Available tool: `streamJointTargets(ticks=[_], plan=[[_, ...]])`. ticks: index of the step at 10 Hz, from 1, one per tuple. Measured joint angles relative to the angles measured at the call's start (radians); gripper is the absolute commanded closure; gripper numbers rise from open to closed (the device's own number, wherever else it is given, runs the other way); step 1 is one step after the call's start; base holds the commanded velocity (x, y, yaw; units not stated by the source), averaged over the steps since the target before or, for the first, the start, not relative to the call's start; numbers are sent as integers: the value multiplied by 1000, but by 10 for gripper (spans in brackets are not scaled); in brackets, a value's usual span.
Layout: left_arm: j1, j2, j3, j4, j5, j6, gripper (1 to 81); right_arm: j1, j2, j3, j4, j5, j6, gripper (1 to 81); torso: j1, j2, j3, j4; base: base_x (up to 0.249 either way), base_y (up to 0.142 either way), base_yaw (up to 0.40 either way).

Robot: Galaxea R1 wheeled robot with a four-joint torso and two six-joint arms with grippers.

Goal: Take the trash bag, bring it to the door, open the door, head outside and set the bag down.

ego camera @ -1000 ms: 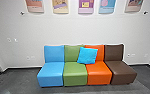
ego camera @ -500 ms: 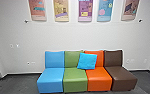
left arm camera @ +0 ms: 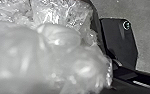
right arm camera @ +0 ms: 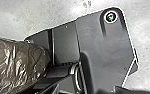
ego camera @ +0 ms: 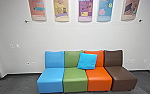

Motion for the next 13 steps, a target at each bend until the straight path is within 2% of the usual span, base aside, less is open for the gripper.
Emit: streamJointTargets(ticks=[4, 6, 13], plan=[[6, 45, -83, 8, -2, 0, 811, -16, 92, -140, -33, 0, -2, 10, 0, 0, 0, 0, 0, 0, 0], [12, 57, -101, 10, -6, 0, 811, -32, 119, -158, -44, -1, -3, 10, 0, 0, 0, 0, 0, 0, 0], [19, 58, -102, 10, -6, 0, 811, -37, 121, -176, -45, 0, -3, 10, 0, 0, 0, 0, 0, 0, 0]])
